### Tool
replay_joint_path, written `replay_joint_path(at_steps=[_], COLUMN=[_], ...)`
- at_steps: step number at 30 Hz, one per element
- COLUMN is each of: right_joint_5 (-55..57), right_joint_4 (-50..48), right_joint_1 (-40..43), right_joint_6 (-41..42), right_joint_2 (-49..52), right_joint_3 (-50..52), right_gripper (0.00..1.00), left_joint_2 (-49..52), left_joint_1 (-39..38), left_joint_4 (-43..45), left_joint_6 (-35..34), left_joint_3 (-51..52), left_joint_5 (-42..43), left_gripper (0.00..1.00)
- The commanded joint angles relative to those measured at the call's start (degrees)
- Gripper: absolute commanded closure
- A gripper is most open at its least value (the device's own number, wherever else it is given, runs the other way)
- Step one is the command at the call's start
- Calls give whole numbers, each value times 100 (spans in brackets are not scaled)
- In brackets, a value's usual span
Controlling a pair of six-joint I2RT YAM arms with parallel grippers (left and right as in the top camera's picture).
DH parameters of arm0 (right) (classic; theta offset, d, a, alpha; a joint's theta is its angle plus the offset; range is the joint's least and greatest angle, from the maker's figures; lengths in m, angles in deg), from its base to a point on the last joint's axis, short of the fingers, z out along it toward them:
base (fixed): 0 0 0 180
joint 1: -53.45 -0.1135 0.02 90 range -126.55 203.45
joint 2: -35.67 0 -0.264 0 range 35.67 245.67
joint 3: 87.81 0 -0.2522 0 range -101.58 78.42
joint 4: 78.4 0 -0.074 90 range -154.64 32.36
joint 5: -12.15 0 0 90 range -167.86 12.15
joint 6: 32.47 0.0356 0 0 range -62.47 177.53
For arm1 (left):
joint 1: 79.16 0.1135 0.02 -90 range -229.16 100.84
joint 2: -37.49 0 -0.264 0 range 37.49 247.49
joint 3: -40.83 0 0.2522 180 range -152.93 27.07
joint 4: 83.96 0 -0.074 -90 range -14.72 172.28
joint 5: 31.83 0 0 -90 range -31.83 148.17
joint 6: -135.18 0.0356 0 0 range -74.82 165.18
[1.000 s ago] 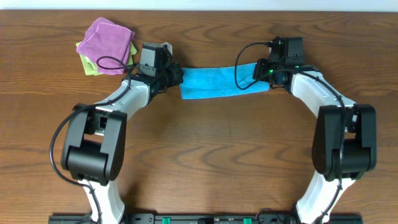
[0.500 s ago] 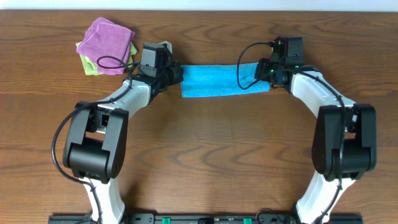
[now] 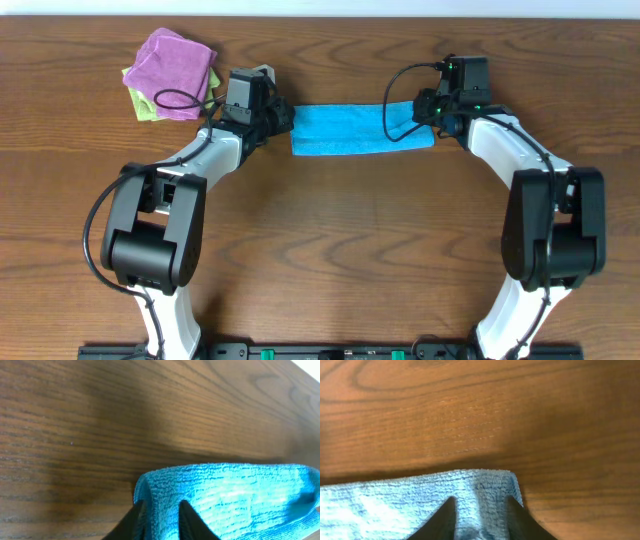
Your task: Fold the cloth
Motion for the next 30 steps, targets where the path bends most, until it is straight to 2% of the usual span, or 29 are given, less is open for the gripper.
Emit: replay_joint_path(at_steps=[1, 3, 6, 9, 10, 11, 12, 13, 14, 16, 17, 22, 24, 30], right_joint_5=[50, 50, 50, 50, 50, 50, 48, 50, 48, -7, -136, -1016, -1261, -2079], right_joint_4=[31, 98, 249, 455, 518, 621, 743, 883, 1019, 1322, 1471, 2133, 2240, 1453], right_joint_1=[-31, -31, -26, -20, -20, -20, -17, -20, -15, -2, 15, 210, 323, 710], right_joint_6=[-22, -20, 4, 68, 85, 101, 122, 184, 275, 516, 627, 1025, 1198, 1705], right_joint_2=[37, -4, -142, -382, -461, -581, -697, -817, -927, -1158, -1270, -1480, -1453, -1451], right_joint_3=[-109, -109, -109, -109, -109, -109, -109, -109, -109, -109, -109, -92, 15, 916], right_gripper=[50, 43, 31, 25, 17, 1, 1, 1, 1, 1, 1, 1, 1, 1], left_joint_2=[59, 48, -22, -190, -258, -345, -435, -531, -605, -732, -756, -752, -726, -446], left_joint_1=[59, 109, 238, 365, 396, 424, 439, 442, 439, 415, 380, 66, -103, -481], left_joint_4=[26, 20, 11, -26, -28, -28, -28, -26, -26, -22, -22, -46, -146, -420], left_joint_6=[87, 90, 105, 173, 168, 170, 170, 170, 170, 149, 90, -107, -98, 306], left_joint_3=[-24, -50, -72, -76, -79, -83, -90, -96, -111, -173, -212, -264, -264, -264], left_joint_5=[-101, -98, -66, -57, -35, 37, 149, 299, 444, 802, 901, 966, 732, 149], left_gripper=[61, 39, 18, 7, 6, 7, 10, 21, 40, 90, 94, 94, 94, 94])
